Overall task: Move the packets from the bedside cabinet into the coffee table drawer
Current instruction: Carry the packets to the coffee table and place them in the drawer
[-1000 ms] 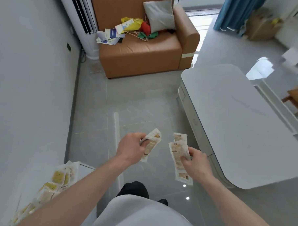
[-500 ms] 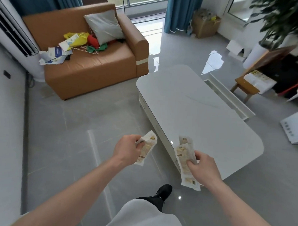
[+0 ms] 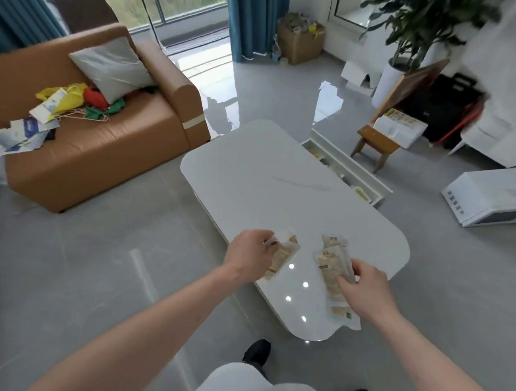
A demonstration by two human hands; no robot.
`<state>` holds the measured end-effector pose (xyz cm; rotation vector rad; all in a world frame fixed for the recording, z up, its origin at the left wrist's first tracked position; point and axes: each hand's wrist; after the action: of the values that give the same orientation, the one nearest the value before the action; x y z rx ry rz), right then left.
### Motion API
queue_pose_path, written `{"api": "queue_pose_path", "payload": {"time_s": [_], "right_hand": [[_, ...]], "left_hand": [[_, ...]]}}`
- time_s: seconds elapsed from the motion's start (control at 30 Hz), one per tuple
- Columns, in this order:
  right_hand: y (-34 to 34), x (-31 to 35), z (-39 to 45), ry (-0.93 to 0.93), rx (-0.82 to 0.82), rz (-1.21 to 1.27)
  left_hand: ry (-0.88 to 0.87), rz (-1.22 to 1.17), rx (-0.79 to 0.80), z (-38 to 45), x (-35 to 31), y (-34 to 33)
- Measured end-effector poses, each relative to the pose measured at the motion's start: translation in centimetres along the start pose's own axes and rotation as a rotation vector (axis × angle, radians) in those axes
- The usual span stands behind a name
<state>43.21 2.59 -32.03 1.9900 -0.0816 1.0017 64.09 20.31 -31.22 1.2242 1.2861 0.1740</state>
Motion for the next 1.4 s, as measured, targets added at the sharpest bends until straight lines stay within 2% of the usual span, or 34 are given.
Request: {"api": "queue_pose_path", "payload": {"time_s": [0.13,0.4,0.6,0.77,0.93,1.23,1.4], "right_hand": [[4.6,-4.7,3.0,0.011,0.012,0.021],[16.7,-13.7,6.9,0.053,0.129,-0.004],[22.5,-16.7,11.4,0.099,0.211,-0.041],[25.6,-18.1,16.5,0.125,0.27,-0.028],[29.9,-18.9,24.1,0.126,0.255,-0.04],[40.7,-21.2,38.1,0.058,0.119,-0.14],[44.2,-23.1,45.9,0.052,0.146,-0.138]], "left_hand": [[-0.012,0.025,-0.001,0.8,-5.2,-4.7],[0.172,-0.06,-0.125,-2.3,-13.6,-14.0],[0.29,-0.112,-0.222,-4.0,-17.6,-17.3],[0.397,-0.144,-0.249,-2.0,-20.1,-19.3],[0.386,-0.179,-0.213,6.0,-25.2,-23.3],[0.189,-0.226,-0.092,24.7,-42.0,-28.6],[0.168,-0.22,-0.012,31.1,-48.7,-32.0]]}}
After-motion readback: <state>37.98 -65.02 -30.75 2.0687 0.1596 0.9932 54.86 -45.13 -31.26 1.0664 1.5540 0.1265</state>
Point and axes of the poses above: each hand's wrist, its own z-axis towards the middle knuckle, its own y-axis out of the back of the hand, x = y × z, and after that the axes turned 4 degrees about -x, right-handed
